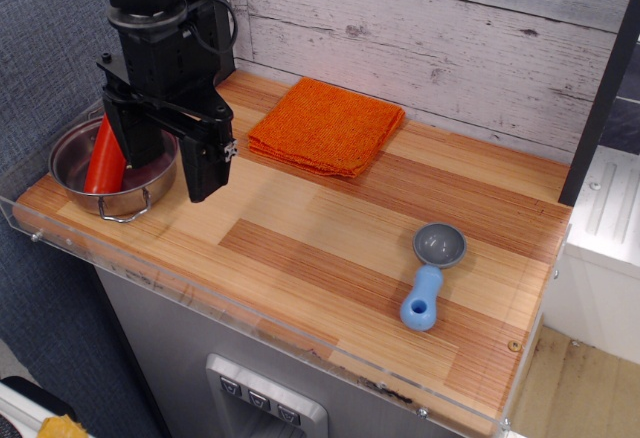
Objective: Put the blue spoon on the orange cloth
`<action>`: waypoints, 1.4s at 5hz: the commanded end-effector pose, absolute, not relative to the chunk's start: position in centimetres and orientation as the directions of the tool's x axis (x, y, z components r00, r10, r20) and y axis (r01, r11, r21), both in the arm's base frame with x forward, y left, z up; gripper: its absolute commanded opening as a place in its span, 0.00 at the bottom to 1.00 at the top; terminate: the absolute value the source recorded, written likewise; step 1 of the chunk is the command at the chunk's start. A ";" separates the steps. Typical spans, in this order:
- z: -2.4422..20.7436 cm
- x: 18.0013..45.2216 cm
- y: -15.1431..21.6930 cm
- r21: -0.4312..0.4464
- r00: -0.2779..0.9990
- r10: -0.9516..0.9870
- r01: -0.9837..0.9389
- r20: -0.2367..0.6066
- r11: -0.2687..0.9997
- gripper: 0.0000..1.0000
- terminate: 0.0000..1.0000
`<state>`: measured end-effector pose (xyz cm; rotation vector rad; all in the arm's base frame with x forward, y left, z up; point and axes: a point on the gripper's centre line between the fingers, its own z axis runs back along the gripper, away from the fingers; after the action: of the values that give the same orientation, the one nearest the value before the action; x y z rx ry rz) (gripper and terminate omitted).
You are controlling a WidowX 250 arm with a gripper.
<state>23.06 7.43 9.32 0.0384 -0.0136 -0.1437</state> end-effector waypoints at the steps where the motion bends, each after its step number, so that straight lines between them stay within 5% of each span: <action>1: 9.3 23.1 7.4 0.039 0.990 -0.143 0.143 0.011 0.989 1.00 0.00; 3: 9.8 27.2 -2.0 0.003 0.938 -0.275 0.280 0.210 0.960 1.00 0.00; 4: 8.8 29.5 -7.1 -0.001 0.918 -0.320 0.329 0.234 0.944 1.00 0.00; 5: 5.9 30.4 -11.3 -0.001 0.929 -0.330 0.335 0.164 0.942 1.00 0.00; 7: 2.7 28.6 -10.6 0.005 0.965 -0.261 0.261 0.043 0.965 1.00 0.00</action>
<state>28.37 -10.49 1.71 0.0069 -0.0111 -0.2719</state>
